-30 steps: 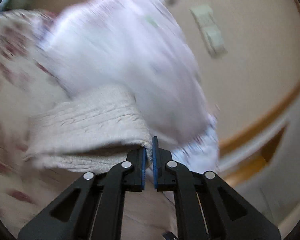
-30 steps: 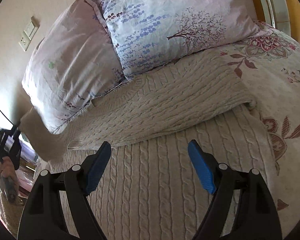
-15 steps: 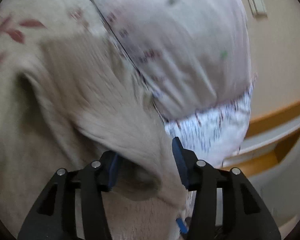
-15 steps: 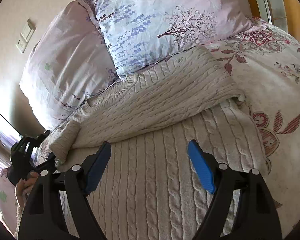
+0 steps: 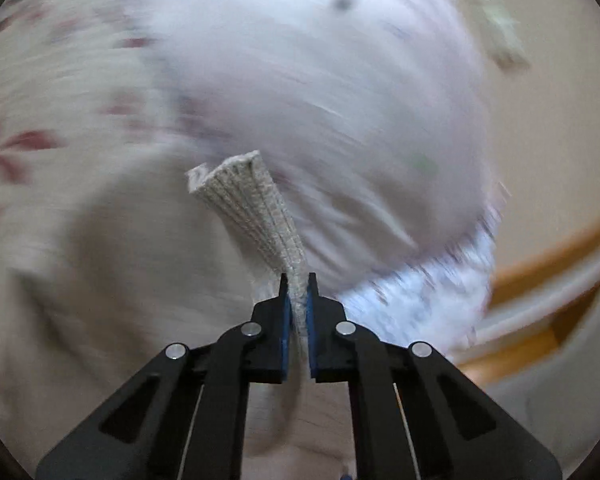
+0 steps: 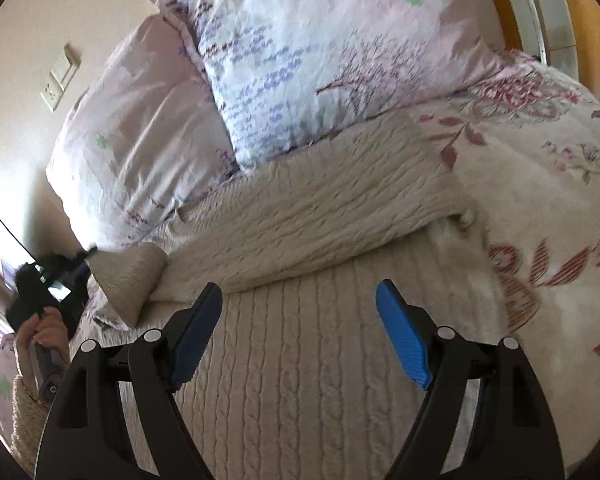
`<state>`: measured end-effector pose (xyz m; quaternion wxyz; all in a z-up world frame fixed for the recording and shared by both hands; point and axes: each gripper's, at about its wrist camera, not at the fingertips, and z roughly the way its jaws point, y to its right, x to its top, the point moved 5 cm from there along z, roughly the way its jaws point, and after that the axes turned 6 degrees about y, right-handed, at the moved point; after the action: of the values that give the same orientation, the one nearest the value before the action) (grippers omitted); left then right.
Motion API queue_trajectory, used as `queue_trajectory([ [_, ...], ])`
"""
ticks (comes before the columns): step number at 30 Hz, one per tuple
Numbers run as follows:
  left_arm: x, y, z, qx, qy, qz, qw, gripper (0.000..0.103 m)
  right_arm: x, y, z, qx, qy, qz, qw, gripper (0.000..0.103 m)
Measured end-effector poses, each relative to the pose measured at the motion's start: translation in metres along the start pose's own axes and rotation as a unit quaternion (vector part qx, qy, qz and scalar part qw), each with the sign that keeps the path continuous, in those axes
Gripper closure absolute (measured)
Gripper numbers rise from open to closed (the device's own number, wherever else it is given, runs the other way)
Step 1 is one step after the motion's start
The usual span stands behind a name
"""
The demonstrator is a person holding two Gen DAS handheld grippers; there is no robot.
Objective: Fold small clothes
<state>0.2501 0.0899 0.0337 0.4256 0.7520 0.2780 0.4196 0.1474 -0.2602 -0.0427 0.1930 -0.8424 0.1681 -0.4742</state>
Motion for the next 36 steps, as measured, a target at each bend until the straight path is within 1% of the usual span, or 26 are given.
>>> queue_trajectory([
  [2,-0.024,0.038,0.013,-0.032,-0.024,0.061,0.9973,0.097,0.005,0.006,-0.005,-0.003,0.01,0.005,1.0,0.022],
  [4,-0.063,0.077,0.034,-0.063,-0.071,0.136,0.9862,0.097,0.01,0.015,-0.01,-0.008,0.017,0.013,1.0,0.022],
  [5,-0.084,0.09,0.044,-0.068,-0.099,0.171,0.9778,0.096,0.011,0.018,-0.011,-0.01,0.019,0.016,1.0,0.022],
  [6,-0.114,0.103,0.058,-0.07,-0.138,0.222,0.9628,0.088,0.013,0.022,-0.012,-0.013,0.021,0.02,0.999,0.022],
  [7,-0.142,0.111,0.07,-0.062,-0.177,0.272,0.9437,0.074,0.014,0.028,-0.013,-0.018,0.023,0.026,0.999,0.022],
  [8,-0.162,0.113,0.077,-0.056,-0.2,0.308,0.9284,0.068,0.016,0.033,-0.014,-0.02,0.023,0.031,0.999,0.022],
  [9,-0.193,0.115,0.083,-0.051,-0.236,0.363,0.8998,0.06,0.018,0.037,-0.014,-0.021,0.023,0.037,0.999,0.023],
  [11,-0.216,0.111,0.079,-0.045,-0.255,0.411,0.8744,0.055,0.023,0.046,-0.016,-0.018,0.021,0.049,0.998,0.024],
  [12,-0.222,0.109,0.071,-0.046,-0.256,0.431,0.8642,0.047,0.027,0.046,-0.016,-0.012,0.021,0.05,0.998,0.03],
  [13,-0.219,0.106,0.062,-0.04,-0.25,0.441,0.8612,0.038,0.03,0.046,-0.016,-0.006,0.018,0.051,0.999,0.035],
  [14,-0.212,0.101,0.051,-0.033,-0.237,0.448,0.8614,0.037,0.035,0.045,-0.013,0.011,0.007,0.053,0.999,0.037],
  [15,-0.204,0.097,0.041,-0.027,-0.228,0.452,0.8621,0.037,0.038,0.044,-0.01,0.021,-0.001,0.055,0.998,0.044],
  [16,-0.193,0.092,0.033,-0.017,-0.218,0.456,0.863,0.037,0.041,0.04,-0.004,0.04,-0.02,0.059,0.997,0.047],
  [18,-0.165,0.074,0.011,0.023,-0.185,0.467,0.8642,0.037,0.045,0.031,0.011,0.069,-0.052,0.06,0.994,0.05],
  [19,-0.149,0.061,-0.002,0.052,-0.165,0.477,0.8616,0.037,0.046,0.025,0.021,0.078,-0.069,0.058,0.993,0.05],
  [20,-0.14,0.054,-0.009,0.075,-0.152,0.485,0.858,0.037,0.046,0.021,0.03,0.077,-0.083,0.05,0.992,0.05],
  [21,-0.125,0.036,-0.023,0.116,-0.134,0.495,0.8506,0.037,0.044,0.017,0.036,0.072,-0.091,0.042,0.992,0.05],
  [23,-0.102,0.004,-0.048,0.178,-0.116,0.494,0.8432,0.037,0.038,0.007,0.054,0.066,-0.113,0.023,0.991,0.053],
  [25,-0.085,-0.021,-0.065,0.21,-0.114,0.477,0.8458,0.037,0.032,0.002,0.066,0.065,-0.131,0.015,0.989,0.056],
  [27,-0.068,-0.046,-0.079,0.243,-0.115,0.452,0.8508,0.037,0.028,-0.001,0.072,0.053,-0.133,0.006,0.99,0.057],
  [29,-0.06,-0.061,-0.09,0.253,-0.117,0.431,0.8579,0.038,0.026,-0.007,0.071,0.047,-0.129,-0.012,0.99,0.064],
  [30,-0.058,-0.068,-0.094,0.252,-0.12,0.422,0.8625,0.038,0.025,-0.008,0.072,0.048,-0.131,-0.015,0.99,0.073],
  [32,-0.061,-0.072,-0.098,0.244,-0.125,0.417,0.8666,0.038,0.021,-0.012,0.072,0.046,-0.14,-0.02,0.989,0.074],
  [33,-0.064,-0.074,-0.098,0.242,-0.129,0.416,0.8669,0.038,0.021,-0.013,0.073,0.039,-0.138,-0.028,0.989,0.077],
  [34,-0.066,-0.075,-0.097,0.239,-0.132,0.416,0.8673,0.038,0.021,-0.016,0.074,0.033,-0.134,-0.04,0.99,0.089],
  [36,-0.071,-0.075,-0.095,0.238,-0.128,0.425,0.8639,0.038,0.023,-0.02,0.075,0.033,-0.128,-0.048,0.99,0.093],
])
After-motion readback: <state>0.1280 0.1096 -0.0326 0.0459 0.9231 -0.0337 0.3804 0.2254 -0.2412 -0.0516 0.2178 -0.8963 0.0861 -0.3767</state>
